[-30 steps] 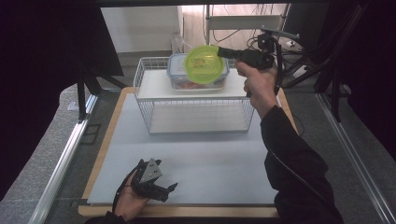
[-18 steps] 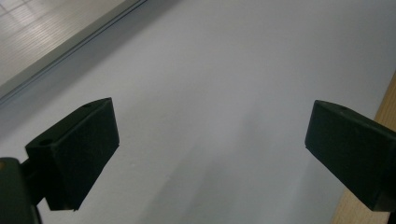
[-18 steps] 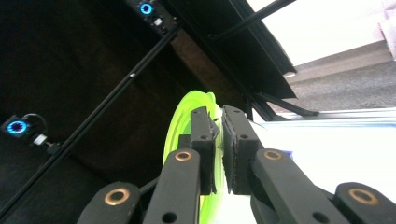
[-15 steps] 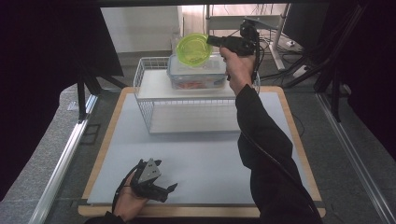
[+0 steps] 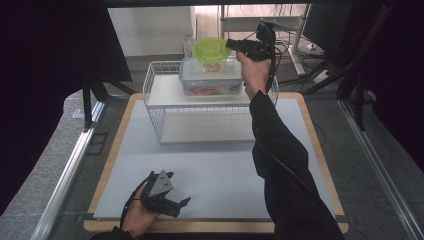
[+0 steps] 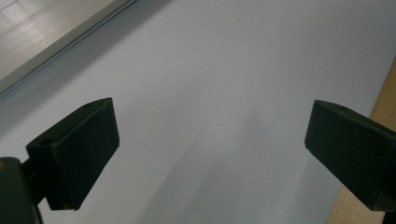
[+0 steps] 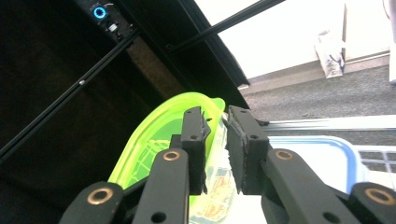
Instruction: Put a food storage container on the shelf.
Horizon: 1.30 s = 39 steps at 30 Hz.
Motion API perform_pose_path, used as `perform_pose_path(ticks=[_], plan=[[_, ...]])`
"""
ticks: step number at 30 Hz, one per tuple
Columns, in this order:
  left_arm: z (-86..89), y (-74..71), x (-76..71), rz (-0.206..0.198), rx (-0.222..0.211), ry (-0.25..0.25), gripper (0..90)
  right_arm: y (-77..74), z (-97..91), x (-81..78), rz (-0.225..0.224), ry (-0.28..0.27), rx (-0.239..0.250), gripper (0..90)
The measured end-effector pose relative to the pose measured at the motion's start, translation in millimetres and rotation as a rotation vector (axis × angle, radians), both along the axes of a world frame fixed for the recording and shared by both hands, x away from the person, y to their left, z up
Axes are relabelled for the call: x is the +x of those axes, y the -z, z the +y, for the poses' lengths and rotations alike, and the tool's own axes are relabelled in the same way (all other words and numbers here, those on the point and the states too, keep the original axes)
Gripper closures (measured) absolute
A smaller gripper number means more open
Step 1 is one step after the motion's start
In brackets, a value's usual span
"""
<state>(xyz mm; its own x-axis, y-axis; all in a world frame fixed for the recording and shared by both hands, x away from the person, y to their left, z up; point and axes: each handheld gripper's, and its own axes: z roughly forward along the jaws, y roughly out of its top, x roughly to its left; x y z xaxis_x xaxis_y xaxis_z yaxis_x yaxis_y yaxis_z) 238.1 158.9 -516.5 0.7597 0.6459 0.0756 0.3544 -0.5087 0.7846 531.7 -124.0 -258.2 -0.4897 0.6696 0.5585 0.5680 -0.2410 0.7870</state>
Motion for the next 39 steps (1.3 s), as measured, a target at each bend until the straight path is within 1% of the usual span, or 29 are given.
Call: perform_pose_path(ticks=[2, 6, 10, 14, 16, 19, 20, 22, 24, 27, 29, 30, 32, 34, 36, 39], plan=[[-0.1, 0.3, 0.1, 0.002, 0.001, 0.001, 3.0, 0.8, -0.9, 0.3, 0.0, 0.012, -0.003, 75.7], [-0.8, 0.8, 0.2, 0.005, 0.006, 0.004, 3.0, 0.6, -0.9, -0.3, -0.005, 0.013, -0.017, 75.2], [-1.1, 0.9, 0.0, 0.005, 0.009, 0.005, 3.0, 0.3, -1.1, -0.5, -0.015, 0.017, -0.03, 72.9], [-1.0, 0.8, 0.0, 0.004, 0.009, 0.006, 3.0, 0.3, -2.2, -1.6, -0.019, 0.014, -0.031, 70.5], [-0.6, 0.8, -0.1, 0.003, 0.007, 0.004, 3.0, -0.8, -3.5, -4.6, -0.041, 0.004, -0.045, 67.7], [0.0, 0.2, 0.2, 0.002, -0.001, 0.001, 2.9, -4.0, -6.3, -13.2, -0.094, -0.021, -0.082, 60.2], [-0.1, 0.2, 0.2, 0.002, -0.005, 0.0, 2.9, -5.0, -7.1, -16.7, -0.112, -0.03, -0.101, 58.1], [-0.4, -0.1, 0.0, 0.003, -0.01, -0.001, 2.7, -5.5, -8.5, -23.5, -0.146, -0.042, -0.155, 53.2], [-0.4, -0.5, 0.2, 0.009, -0.025, -0.004, 2.4, -4.6, -11.1, -29.5, -0.171, -0.059, -0.184, 49.4], [0.8, -1.3, 0.6, 0.016, -0.046, -0.007, 1.9, -1.9, -16.4, -38.1, -0.193, -0.091, -0.215, 42.9], [1.9, -1.7, 0.9, 0.021, -0.057, -0.011, 1.7, 1.3, -20.2, -44.8, -0.218, -0.103, -0.24, 39.0], [1.8, -1.6, 0.9, 0.023, -0.071, -0.017, 1.6, 3.0, -21.9, -48.4, -0.227, -0.11, -0.251, 37.1], [2.4, -1.8, 1.1, 0.025, -0.078, -0.017, 1.5, 7.2, -25.5, -55.9, -0.235, -0.136, -0.279, 33.7], [1.9, -1.5, 1.0, 0.022, -0.073, -0.021, 1.6, 11.9, -28.6, -64.3, -0.241, -0.16, -0.303, 31.2], [1.8, -1.2, 1.2, 0.025, -0.077, -0.018, 1.6, 16.8, -31.2, -73.2, -0.252, -0.176, -0.328, 29.0], [2.2, -1.5, 1.5, 0.03, -0.093, -0.016, 1.4, 23.7, -33.2, -86.7, -0.28, -0.205, -0.365, 25.0]])
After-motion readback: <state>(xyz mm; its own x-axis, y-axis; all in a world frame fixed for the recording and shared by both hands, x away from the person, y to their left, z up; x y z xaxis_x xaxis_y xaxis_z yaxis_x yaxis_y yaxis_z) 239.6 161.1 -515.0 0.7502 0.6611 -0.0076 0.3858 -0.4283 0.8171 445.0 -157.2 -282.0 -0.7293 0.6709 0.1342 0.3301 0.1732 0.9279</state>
